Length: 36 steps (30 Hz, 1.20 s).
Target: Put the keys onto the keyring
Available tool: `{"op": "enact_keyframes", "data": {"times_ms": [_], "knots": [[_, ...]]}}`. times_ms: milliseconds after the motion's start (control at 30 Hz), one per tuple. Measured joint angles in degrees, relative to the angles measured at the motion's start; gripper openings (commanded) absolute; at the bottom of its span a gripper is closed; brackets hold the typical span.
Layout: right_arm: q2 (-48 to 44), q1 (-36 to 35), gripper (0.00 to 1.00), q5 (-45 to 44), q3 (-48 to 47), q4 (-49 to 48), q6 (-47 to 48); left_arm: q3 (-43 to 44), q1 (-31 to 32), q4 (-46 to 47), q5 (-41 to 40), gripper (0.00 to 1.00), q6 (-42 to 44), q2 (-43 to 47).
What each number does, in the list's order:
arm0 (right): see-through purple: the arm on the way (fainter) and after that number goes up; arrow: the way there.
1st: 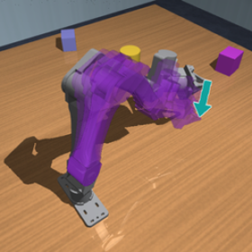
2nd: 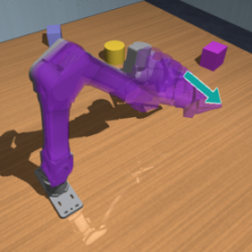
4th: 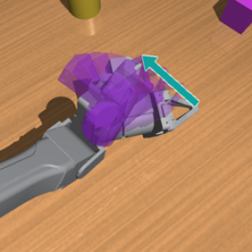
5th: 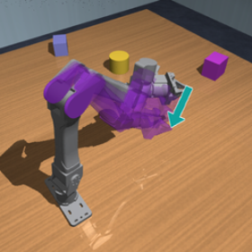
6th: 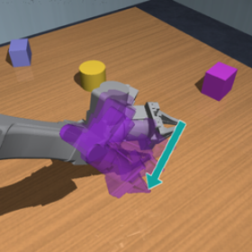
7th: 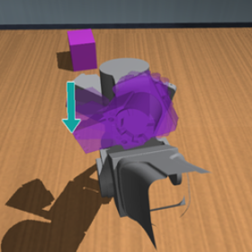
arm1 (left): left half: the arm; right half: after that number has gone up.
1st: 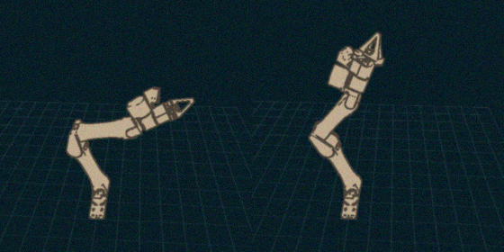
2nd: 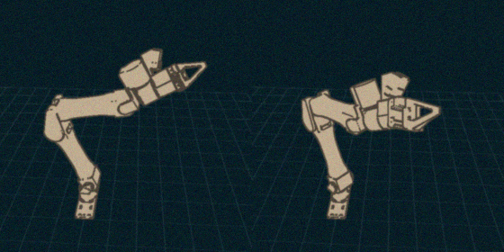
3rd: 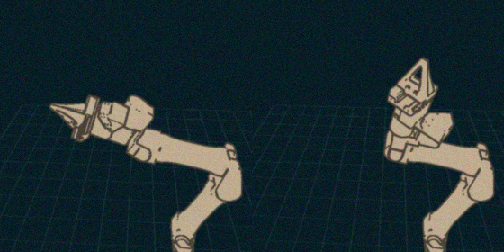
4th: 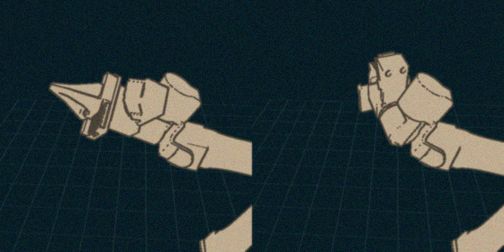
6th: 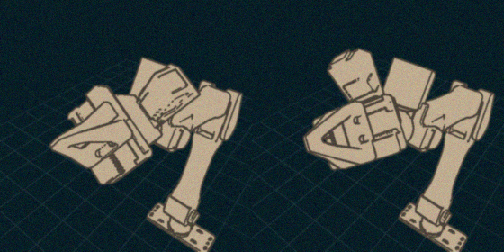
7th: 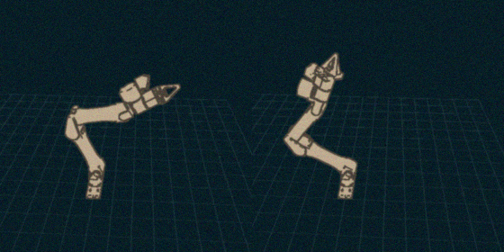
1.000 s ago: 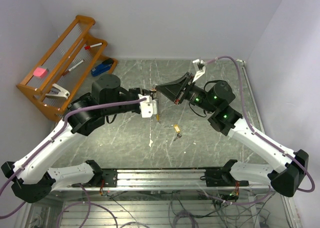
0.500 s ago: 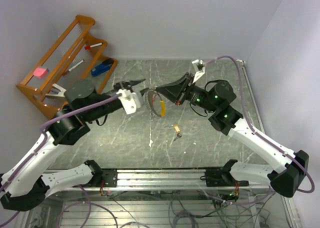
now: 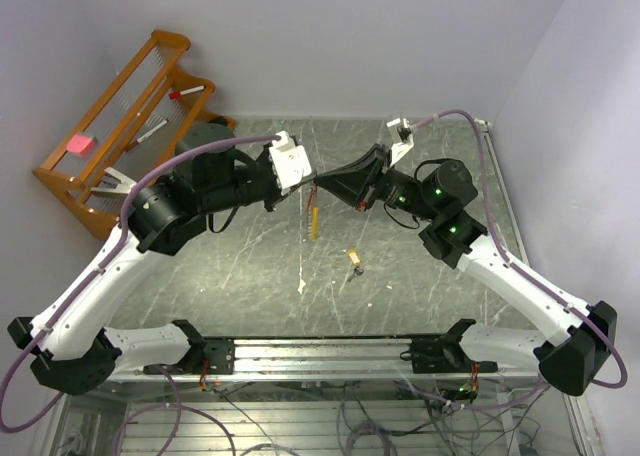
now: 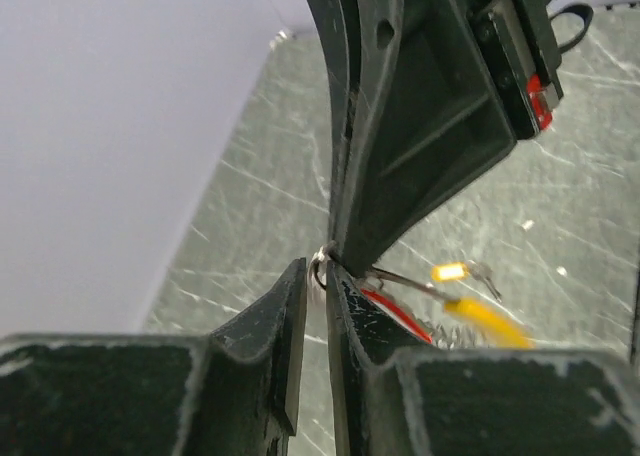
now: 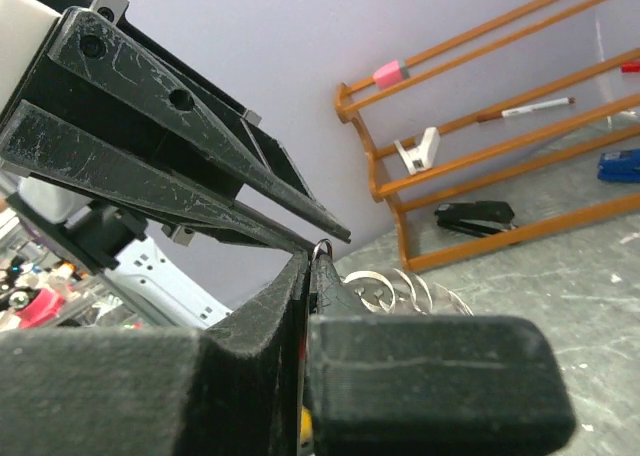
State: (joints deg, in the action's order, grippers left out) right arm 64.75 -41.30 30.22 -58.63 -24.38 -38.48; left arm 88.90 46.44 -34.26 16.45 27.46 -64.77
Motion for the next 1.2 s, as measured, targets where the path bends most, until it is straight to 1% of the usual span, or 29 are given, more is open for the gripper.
{"op": "enact_keyframes", "data": {"times_ms": [133,433,667,733,1000,1200], "knots": [[0.1,0.5,0.0,0.1,0.3,1.7,0.9,0.3,-2.0,-2.7,1.9,0.24,-2.4,-1.4],[0.1,0.5,0.0,0.9,0.3,1.7,1.5,0.7,-4.3,-4.2,7.2,0.2,-4.4,-0.9],[-0.2,0.4,0.0,2.3,0.2,1.8,1.6,2.1,-5.6,-6.3,13.4,0.12,-3.3,-1.2],[-0.3,0.4,0.0,2.6,0.2,1.9,1.6,2.6,-5.9,-6.7,14.3,0.08,-3.0,-1.7],[-0.3,0.4,0.0,4.4,0.2,2.2,1.6,3.9,-6.6,-9.0,17.0,0.07,-1.5,-2.5],[-0.1,0.5,0.0,5.7,0.1,2.2,1.4,8.4,-7.5,-14.5,20.2,0.07,-0.7,-5.4]]}}
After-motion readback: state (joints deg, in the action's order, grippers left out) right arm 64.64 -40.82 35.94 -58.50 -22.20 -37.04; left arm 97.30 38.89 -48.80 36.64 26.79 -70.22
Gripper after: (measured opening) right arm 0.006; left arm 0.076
